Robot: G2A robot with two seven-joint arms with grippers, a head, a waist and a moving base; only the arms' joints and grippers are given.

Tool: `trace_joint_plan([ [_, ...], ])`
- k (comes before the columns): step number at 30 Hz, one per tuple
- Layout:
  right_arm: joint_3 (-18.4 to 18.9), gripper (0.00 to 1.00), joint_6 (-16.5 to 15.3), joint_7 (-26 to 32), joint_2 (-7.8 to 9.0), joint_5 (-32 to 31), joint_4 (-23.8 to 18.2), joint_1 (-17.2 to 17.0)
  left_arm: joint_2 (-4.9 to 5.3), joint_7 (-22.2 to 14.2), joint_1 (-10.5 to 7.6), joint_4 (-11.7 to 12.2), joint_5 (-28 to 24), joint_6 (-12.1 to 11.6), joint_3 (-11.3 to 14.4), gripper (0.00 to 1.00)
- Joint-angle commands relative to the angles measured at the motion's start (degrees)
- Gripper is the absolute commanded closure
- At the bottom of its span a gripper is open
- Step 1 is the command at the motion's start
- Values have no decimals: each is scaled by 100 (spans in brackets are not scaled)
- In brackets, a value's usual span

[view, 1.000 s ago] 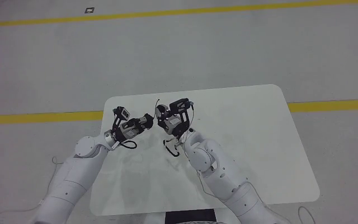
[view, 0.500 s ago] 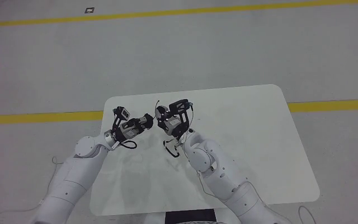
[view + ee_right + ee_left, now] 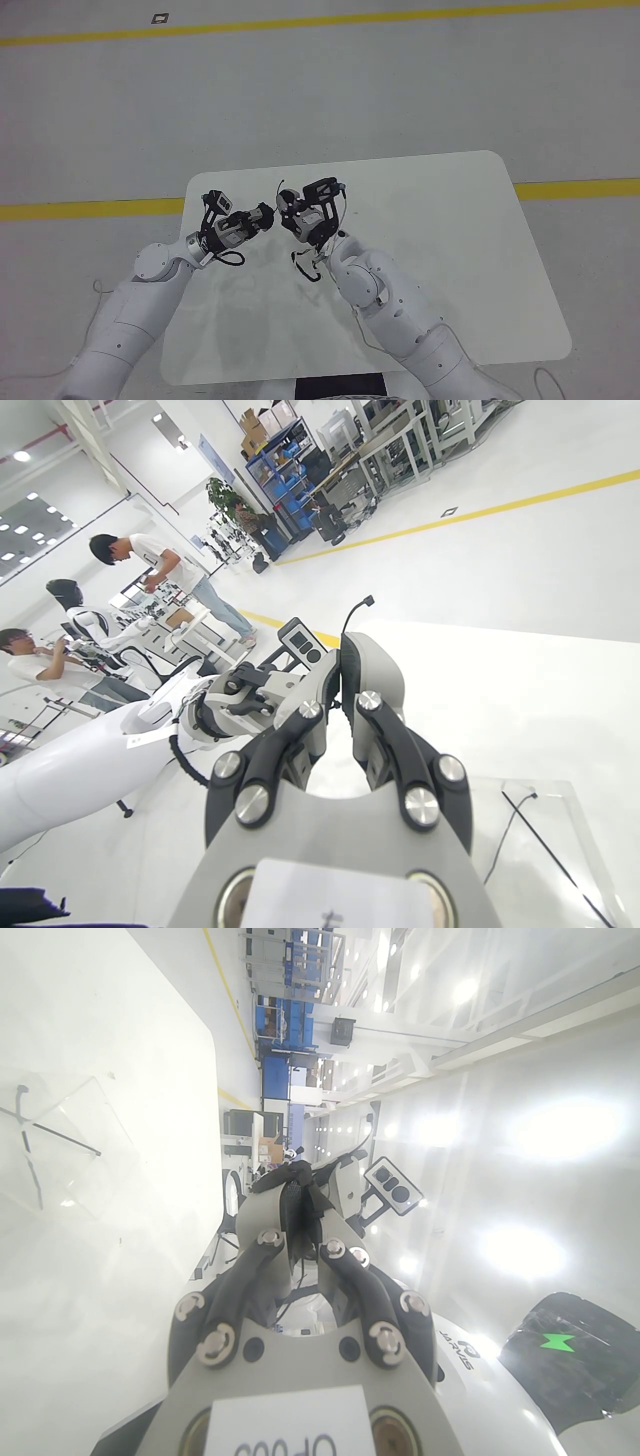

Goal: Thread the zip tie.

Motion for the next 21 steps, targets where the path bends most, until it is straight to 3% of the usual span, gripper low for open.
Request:
trace_joint_plan([
  [1, -10, 100, -2, 25, 3, 12, 15, 11, 0, 0, 0, 0, 0, 0, 0, 100],
  [17, -50, 100, 81, 58, 29, 30, 104, 100, 0, 0, 0, 0, 0, 0, 0, 100],
  [18, -51, 98, 86, 44, 31, 38, 101, 95, 0, 0, 0, 0, 0, 0, 0, 100],
  [19, -53, 77, 78, 35, 32, 54, 96, 91, 0, 0, 0, 0, 0, 0, 0, 100],
  [20, -55, 65, 68, 33, 34, 60, 94, 89, 0, 0, 0, 0, 0, 0, 0, 100],
  [21, -56, 63, 64, 34, 37, 58, 93, 89, 0, 0, 0, 0, 0, 0, 0, 100],
])
